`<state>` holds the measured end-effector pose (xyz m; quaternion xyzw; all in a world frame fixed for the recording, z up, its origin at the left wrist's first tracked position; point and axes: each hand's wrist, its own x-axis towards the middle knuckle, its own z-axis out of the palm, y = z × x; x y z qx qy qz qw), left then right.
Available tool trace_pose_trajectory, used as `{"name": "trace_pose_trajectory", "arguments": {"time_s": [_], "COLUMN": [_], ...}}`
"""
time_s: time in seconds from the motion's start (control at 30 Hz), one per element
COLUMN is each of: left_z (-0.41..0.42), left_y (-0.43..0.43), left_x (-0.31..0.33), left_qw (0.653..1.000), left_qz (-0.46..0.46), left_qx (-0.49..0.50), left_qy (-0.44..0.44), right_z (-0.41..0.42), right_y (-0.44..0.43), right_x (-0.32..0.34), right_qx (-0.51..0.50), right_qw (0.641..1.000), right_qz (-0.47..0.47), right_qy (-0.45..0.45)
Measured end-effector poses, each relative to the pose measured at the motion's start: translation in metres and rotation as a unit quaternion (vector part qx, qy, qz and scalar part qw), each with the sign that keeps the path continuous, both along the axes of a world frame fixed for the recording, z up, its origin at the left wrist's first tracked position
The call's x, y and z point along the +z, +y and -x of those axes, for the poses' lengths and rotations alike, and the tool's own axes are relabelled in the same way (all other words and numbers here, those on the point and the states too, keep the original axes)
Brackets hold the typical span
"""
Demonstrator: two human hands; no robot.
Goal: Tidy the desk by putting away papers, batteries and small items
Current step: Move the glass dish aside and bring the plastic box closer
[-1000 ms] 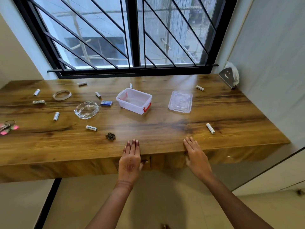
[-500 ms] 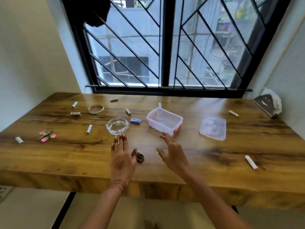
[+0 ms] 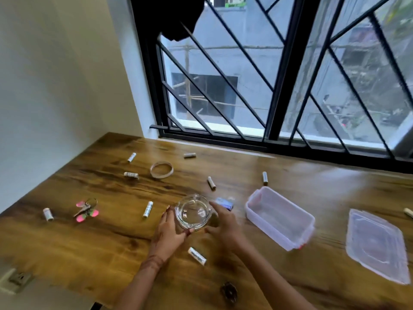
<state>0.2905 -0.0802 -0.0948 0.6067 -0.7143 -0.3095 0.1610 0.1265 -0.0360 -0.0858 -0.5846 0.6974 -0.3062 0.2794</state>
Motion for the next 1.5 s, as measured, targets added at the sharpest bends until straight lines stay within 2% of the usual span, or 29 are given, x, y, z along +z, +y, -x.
{"name": "trace_pose_trajectory", "arguments": {"time_s": [0.1, 0.4, 0.53, 0.7, 1.03, 1.13, 1.33, 1.5], "left_z": [-0.001, -0.004, 0.003, 0.039, 0.219, 0.296, 0.444, 0.541], "left_y": [-0.008, -0.009, -0.013, -0.015, 0.027, 0.059, 0.112, 0.131], "left_x": [0.001, 0.016, 0.041, 0.076, 0.089, 0.082, 0.070, 0.057], "left_qw": [0.999, 0.998, 0.994, 0.972, 0.929, 0.922, 0.905, 0.892], "left_qz": [-0.025, -0.014, 0.027, 0.105, 0.136, 0.120, 0.058, 0.019], "left_qx": [-0.020, -0.043, -0.094, -0.190, -0.318, -0.339, -0.394, -0.427], "left_qy": [0.019, 0.044, 0.050, 0.088, 0.130, 0.146, 0.150, 0.149], "right_z": [-0.005, -0.018, -0.014, 0.022, 0.180, 0.251, 0.384, 0.461], "right_y": [-0.008, -0.009, 0.006, 0.026, 0.101, 0.135, 0.195, 0.222], "right_x": [-0.004, -0.001, 0.011, 0.041, 0.068, 0.062, 0.046, 0.033], "right_qx": [-0.003, -0.046, -0.106, -0.177, -0.300, -0.343, -0.438, -0.484], "right_qw": [1.000, 0.994, 0.985, 0.967, 0.930, 0.913, 0.876, 0.857], "right_qz": [0.011, 0.060, 0.118, 0.176, 0.192, 0.187, 0.162, 0.147], "right_qy": [-0.027, -0.081, -0.074, -0.061, -0.086, -0.121, -0.121, -0.099]}}
